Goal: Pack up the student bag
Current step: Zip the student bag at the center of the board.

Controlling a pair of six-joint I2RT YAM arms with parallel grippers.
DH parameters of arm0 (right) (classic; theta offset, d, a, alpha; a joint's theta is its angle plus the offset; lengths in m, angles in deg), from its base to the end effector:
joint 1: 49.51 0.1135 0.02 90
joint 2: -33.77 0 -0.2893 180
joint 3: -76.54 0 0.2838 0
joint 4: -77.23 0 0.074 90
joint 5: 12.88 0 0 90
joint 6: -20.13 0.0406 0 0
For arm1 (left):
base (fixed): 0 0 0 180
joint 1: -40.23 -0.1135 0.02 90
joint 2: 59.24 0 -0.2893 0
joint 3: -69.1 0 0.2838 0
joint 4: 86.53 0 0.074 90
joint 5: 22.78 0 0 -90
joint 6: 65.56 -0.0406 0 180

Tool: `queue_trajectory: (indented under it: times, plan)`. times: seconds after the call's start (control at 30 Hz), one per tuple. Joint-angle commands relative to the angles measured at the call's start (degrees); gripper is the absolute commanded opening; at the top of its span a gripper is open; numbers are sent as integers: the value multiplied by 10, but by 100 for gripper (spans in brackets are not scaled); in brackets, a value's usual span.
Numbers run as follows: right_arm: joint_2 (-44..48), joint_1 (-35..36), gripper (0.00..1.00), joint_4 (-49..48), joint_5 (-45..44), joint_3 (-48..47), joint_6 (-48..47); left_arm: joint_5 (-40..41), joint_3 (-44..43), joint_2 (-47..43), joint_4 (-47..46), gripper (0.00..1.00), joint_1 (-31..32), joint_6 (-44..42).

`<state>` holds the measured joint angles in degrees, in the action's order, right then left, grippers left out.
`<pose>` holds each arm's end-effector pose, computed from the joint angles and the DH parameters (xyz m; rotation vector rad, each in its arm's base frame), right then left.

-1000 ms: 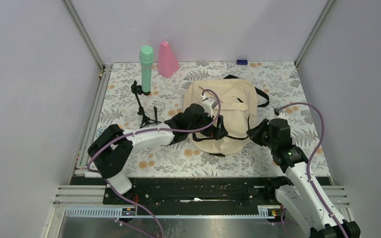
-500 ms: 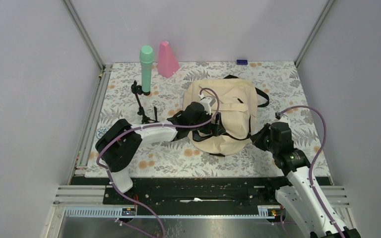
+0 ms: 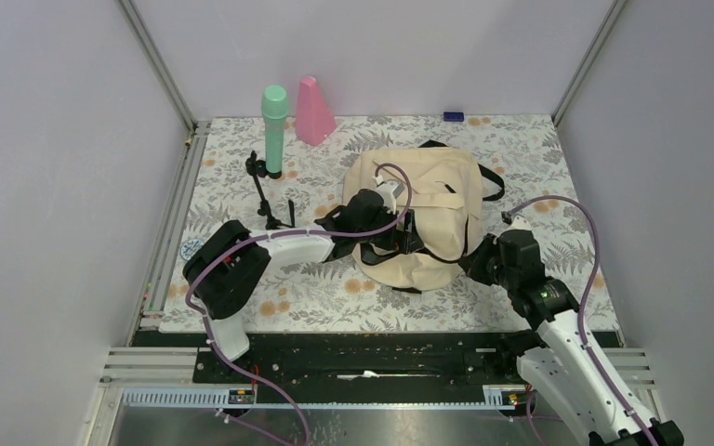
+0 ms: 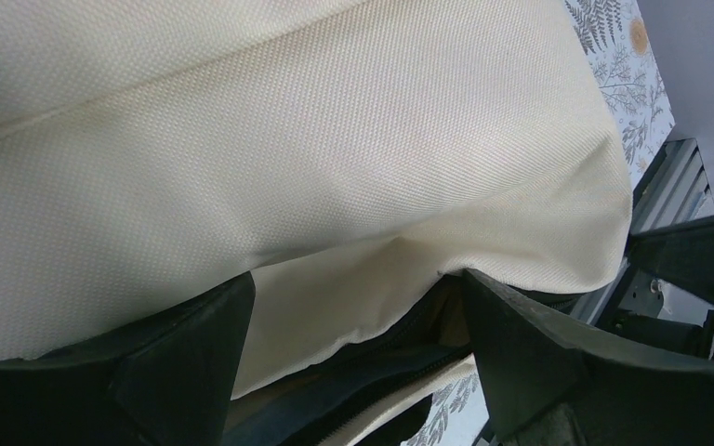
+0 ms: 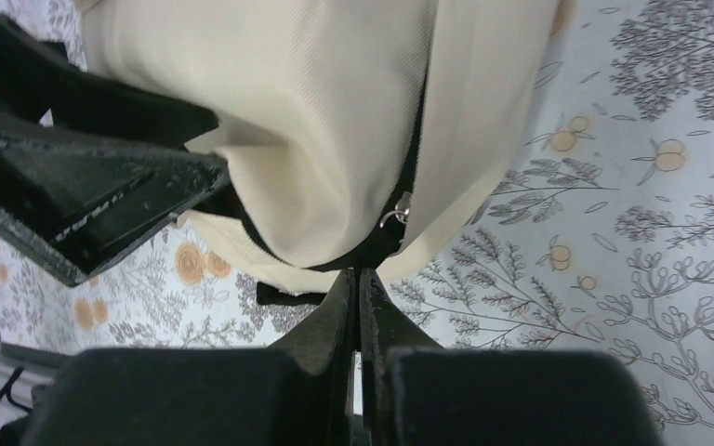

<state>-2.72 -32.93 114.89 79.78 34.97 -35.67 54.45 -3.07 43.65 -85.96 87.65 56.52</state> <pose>0.1592 0.0494 0.2490 0.3083 2.1710 0.5609 0.2814 -0.3194 0.1915 0.4475 2.2453 -1.0184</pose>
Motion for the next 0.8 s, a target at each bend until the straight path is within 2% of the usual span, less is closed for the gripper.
queue_trajectory:
  times: [0.0, 0.3, 0.47, 0.6, 0.77]
  plan:
    - [-1, 47, 0, 2, 19, -22, -5, -11, -29, -1, -30, 85, -5, 0]
    - [-52, 150, 0, -37, 8, -63, 6, -23, -28, -14, -27, 85, -5, -6]
    - [-104, 202, 0, -85, -11, -86, 25, -26, -4, -57, -51, 86, -5, -34]
    - [-140, 217, 0, -114, -24, -97, 39, 8, 20, -109, -41, 89, -5, -63]
    - [-173, 233, 0, -152, -46, -108, 53, 106, 47, -162, 22, 91, -15, -65]
